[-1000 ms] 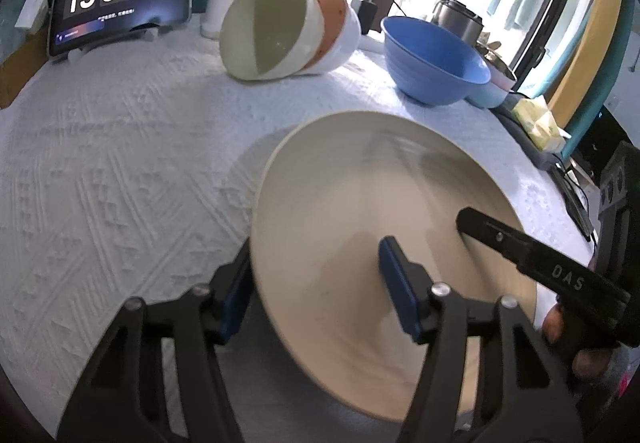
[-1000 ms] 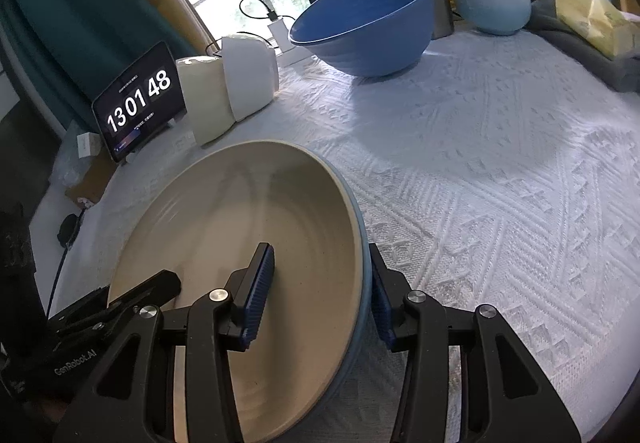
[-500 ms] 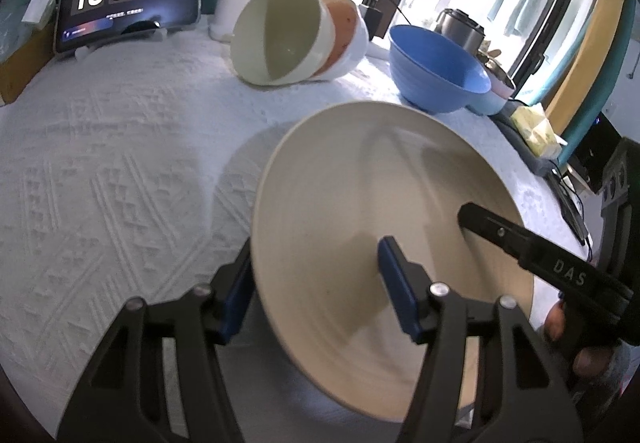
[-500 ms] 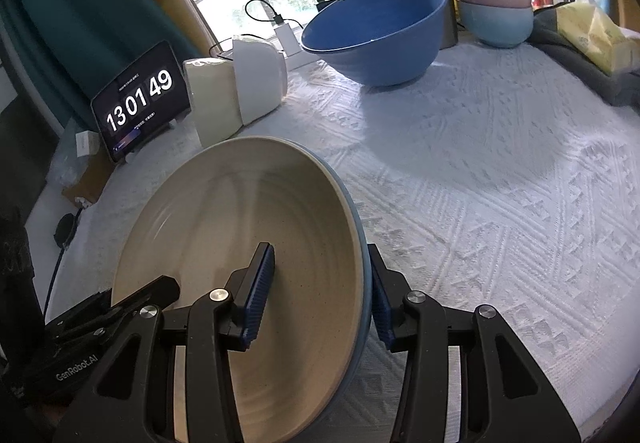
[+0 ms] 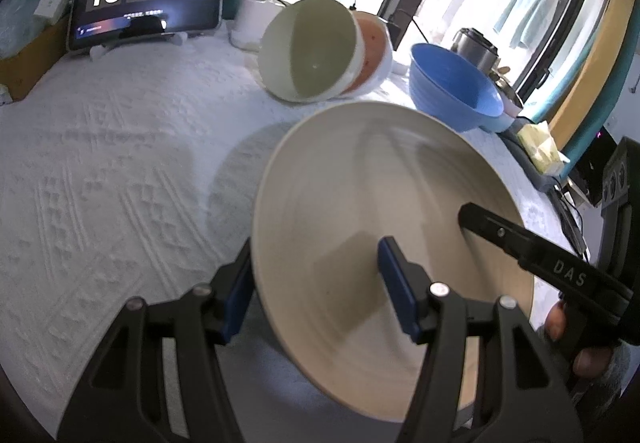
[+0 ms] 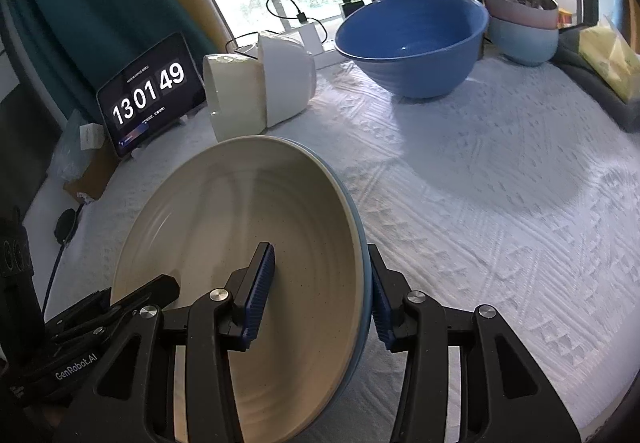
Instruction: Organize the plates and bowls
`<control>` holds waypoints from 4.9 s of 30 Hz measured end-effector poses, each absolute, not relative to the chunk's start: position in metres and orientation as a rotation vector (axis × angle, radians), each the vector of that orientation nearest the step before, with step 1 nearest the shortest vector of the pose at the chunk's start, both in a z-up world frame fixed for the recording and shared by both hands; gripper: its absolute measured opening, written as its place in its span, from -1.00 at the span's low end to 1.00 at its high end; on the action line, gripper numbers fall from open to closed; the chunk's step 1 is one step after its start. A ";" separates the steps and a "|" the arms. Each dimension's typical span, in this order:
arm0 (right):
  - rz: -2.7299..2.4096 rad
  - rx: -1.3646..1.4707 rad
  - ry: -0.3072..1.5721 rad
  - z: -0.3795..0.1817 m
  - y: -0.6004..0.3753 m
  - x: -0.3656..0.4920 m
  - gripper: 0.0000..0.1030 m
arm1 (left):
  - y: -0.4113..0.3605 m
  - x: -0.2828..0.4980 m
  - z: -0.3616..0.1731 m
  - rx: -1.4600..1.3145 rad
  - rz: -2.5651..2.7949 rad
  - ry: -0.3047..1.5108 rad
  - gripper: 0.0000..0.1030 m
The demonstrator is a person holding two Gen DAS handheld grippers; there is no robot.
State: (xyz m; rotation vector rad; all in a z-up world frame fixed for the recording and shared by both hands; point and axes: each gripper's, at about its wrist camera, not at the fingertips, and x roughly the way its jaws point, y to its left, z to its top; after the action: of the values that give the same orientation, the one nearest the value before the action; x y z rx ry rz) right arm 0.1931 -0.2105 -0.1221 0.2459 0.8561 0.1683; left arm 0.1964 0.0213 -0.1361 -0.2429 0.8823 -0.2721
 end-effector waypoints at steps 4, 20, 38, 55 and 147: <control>0.177 0.238 0.857 -0.120 -0.201 0.199 -0.08 | 0.032 0.200 -0.133 -0.246 -0.256 0.875 0.18; 0.232 0.198 0.871 -0.115 -0.152 0.221 -0.08 | 0.079 0.210 -0.131 -0.287 -0.200 0.869 0.18; 0.299 0.157 0.901 -0.120 -0.095 0.251 -0.08 | 0.132 0.224 -0.138 -0.335 -0.120 0.873 0.18; 0.313 0.154 0.970 -0.142 -0.074 0.277 -0.04 | 0.140 0.234 -0.148 -0.277 -0.083 0.878 0.18; 0.133 0.313 0.731 -0.074 -0.298 0.231 -0.03 | -0.066 0.246 -0.045 -0.029 -0.236 0.659 0.28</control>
State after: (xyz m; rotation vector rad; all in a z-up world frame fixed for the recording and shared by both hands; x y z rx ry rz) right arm 0.2305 -0.2978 -0.0739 0.3127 0.7308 0.1334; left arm 0.2465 -0.0664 -0.0455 -0.0287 0.6594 -0.2365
